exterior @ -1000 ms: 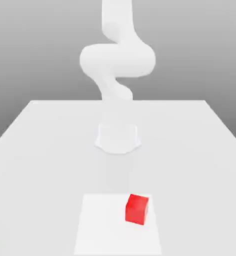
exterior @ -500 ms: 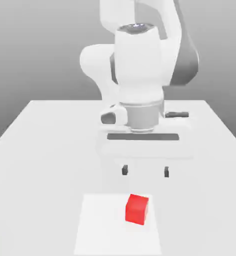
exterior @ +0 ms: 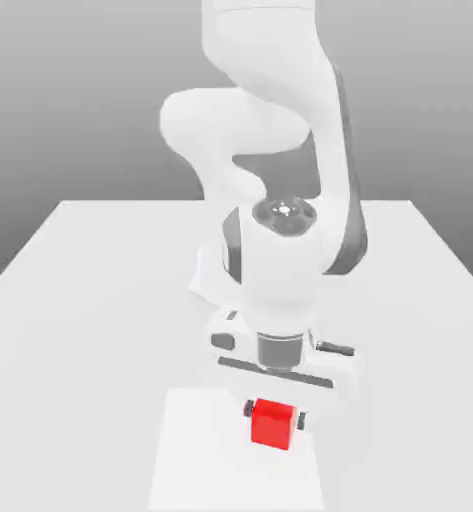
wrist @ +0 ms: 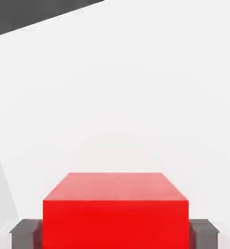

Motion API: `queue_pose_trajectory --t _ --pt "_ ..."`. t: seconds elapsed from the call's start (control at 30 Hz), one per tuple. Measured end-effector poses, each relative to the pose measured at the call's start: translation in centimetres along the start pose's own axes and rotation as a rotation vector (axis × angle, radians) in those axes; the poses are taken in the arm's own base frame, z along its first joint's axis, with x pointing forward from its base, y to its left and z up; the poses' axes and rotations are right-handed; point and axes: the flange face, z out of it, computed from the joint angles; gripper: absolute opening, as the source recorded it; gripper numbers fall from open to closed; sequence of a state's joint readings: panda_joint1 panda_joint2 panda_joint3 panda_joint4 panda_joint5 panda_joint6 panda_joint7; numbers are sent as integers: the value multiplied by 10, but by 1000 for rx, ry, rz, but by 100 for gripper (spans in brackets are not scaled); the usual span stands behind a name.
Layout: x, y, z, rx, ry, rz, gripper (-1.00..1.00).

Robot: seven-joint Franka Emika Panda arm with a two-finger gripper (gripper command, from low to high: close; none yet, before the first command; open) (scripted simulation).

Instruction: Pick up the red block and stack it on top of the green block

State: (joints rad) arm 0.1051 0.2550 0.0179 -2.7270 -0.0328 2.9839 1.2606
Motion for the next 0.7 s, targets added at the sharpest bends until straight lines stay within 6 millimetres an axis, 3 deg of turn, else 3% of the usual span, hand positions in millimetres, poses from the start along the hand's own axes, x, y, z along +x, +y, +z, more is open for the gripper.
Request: queue_pose_trajectory --t 0.1,0.37,0.43,0.7 --pt "0 0 -1 0 1 -1 -100" --pt "0 -1 -57 1 1 -1 -100" --pt "24 -2 -65 -2 4 28 -100" --pt "151 -6 -81 -13 18 105 -100"
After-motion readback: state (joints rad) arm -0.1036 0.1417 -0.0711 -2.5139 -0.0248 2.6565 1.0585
